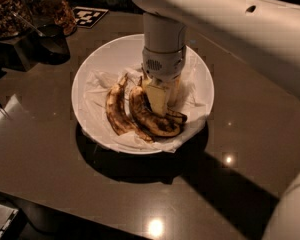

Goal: Pick banana from white bowl

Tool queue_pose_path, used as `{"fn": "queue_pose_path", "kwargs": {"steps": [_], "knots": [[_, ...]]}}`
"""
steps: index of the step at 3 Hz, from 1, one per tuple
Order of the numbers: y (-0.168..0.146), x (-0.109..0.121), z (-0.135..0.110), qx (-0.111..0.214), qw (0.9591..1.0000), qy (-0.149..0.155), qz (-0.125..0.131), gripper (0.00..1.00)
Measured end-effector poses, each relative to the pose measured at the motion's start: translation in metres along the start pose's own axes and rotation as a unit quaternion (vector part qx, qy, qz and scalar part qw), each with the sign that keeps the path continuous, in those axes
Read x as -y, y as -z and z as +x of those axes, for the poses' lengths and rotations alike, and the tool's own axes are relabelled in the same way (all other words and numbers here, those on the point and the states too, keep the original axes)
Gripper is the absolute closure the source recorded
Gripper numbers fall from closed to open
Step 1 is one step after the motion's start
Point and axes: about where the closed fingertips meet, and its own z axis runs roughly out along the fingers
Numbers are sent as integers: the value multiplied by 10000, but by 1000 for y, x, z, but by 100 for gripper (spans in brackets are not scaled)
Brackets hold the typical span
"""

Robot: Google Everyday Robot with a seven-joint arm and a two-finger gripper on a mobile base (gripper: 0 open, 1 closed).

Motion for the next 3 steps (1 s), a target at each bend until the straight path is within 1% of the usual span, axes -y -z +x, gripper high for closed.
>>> {"fn": "queue_pose_path", "kwargs": {"steps": [1,2,3], "knots": [[1,2,0,-22,10000,-9,3,55],[-1,5,-1,-54,10000,-35,4,74],[-1,5,-1,-53,10000,-36,4,96]]}}
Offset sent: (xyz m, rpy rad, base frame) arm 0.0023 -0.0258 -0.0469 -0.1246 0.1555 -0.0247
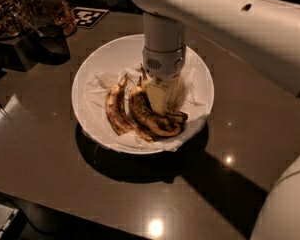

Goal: Pick banana from white bowl

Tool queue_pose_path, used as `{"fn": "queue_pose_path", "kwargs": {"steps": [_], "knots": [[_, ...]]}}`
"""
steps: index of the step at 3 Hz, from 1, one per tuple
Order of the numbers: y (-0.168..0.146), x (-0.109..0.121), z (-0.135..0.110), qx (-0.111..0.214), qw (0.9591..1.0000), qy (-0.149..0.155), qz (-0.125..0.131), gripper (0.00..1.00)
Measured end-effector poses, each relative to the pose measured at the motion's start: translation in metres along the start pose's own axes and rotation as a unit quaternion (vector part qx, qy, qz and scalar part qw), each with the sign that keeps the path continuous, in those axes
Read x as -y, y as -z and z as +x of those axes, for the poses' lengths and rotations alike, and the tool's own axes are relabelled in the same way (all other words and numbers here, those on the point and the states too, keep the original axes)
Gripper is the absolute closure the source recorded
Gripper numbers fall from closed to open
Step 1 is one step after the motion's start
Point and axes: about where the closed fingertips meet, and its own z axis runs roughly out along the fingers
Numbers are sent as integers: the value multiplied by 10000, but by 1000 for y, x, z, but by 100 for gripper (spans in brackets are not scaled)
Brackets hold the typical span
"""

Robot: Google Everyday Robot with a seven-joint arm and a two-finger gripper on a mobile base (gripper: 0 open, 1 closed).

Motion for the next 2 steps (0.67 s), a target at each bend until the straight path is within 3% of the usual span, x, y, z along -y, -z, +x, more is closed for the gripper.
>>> {"fn": "queue_pose_path", "kwargs": {"steps": [2], "knots": [[17,3,-3,588,9980,230,62,100]]}}
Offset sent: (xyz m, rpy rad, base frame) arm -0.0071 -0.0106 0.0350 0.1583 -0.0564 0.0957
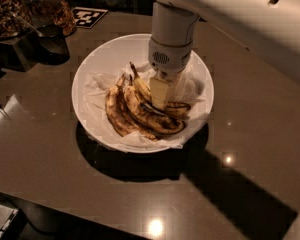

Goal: Pick banana from white bowl

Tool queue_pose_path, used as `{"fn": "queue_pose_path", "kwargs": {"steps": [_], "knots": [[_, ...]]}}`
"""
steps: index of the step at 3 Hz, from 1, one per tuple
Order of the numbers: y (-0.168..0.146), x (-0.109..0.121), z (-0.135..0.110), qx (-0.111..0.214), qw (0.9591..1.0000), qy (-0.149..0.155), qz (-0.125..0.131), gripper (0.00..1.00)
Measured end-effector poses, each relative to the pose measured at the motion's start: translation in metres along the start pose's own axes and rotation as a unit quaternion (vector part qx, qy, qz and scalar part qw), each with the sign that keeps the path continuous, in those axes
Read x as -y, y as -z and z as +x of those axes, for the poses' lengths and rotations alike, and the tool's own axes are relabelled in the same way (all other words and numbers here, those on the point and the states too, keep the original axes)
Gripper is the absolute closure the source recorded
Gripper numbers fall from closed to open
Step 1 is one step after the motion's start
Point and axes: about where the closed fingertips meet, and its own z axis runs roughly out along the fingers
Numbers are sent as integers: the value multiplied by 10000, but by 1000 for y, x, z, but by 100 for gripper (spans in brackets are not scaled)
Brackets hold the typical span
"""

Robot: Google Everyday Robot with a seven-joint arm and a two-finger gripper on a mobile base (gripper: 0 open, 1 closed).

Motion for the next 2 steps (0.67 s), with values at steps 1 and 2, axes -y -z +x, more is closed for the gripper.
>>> {"fn": "queue_pose_path", "kwargs": {"steps": [1,2], "knots": [[12,-2,2,234,9995,226,-59,100],[25,-5,5,420,9976,520,-154,100]]}}
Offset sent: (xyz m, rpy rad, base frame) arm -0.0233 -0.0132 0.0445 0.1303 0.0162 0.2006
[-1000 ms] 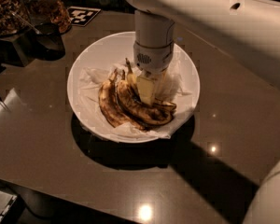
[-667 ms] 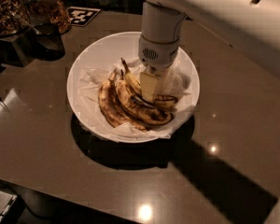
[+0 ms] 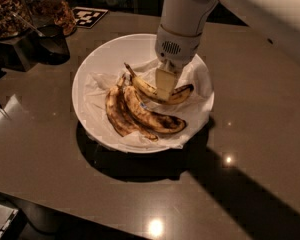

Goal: Pick banana from white bowl

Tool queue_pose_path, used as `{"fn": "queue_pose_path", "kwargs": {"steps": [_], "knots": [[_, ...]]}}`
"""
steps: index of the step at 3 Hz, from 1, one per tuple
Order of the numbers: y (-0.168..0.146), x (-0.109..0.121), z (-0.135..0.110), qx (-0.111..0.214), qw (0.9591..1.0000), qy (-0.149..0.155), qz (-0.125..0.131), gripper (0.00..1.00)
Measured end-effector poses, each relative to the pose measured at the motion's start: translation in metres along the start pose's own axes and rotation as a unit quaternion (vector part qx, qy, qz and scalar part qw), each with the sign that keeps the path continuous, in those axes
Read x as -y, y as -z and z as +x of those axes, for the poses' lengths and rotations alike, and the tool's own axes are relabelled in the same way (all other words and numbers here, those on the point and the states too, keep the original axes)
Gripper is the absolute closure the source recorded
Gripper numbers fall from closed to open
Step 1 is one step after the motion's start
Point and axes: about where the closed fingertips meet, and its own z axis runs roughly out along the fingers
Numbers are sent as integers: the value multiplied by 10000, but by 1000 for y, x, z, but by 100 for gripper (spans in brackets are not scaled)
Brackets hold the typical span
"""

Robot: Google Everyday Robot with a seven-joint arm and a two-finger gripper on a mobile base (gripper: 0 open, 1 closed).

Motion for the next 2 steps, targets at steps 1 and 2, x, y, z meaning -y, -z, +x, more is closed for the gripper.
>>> {"fn": "queue_pose_path", "kwargs": {"steps": [1,2], "knots": [[20,-4,6,300,9986,390,-171,100],[38,-6,11,627,9946,758,-343,100]]}}
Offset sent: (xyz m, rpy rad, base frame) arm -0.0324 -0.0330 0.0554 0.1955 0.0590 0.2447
